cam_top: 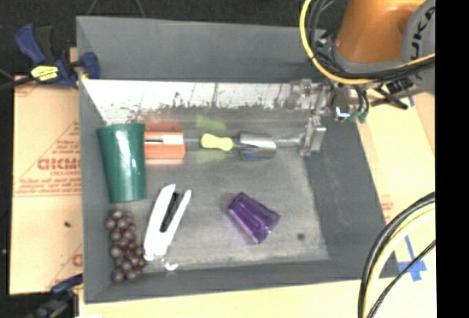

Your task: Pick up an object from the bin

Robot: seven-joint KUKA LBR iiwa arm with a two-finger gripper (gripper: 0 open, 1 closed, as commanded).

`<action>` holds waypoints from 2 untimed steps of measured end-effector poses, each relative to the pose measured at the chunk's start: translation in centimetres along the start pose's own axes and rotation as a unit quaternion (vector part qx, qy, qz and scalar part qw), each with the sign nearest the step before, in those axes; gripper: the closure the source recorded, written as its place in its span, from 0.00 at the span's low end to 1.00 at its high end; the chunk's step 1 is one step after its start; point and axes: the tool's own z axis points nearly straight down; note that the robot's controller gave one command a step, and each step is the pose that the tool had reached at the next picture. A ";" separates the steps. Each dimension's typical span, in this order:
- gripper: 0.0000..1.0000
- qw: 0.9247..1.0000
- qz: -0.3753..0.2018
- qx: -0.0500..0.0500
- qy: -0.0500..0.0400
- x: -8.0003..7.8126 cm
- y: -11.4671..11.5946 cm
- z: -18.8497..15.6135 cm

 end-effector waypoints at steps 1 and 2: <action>0.00 1.000 -0.001 0.001 -0.004 -0.1 0.0 -0.6; 0.00 1.000 0.006 0.000 -0.002 0.3 4.7 16.8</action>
Offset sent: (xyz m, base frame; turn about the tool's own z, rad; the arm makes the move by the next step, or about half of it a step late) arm -0.0032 0.0463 -0.1650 0.0138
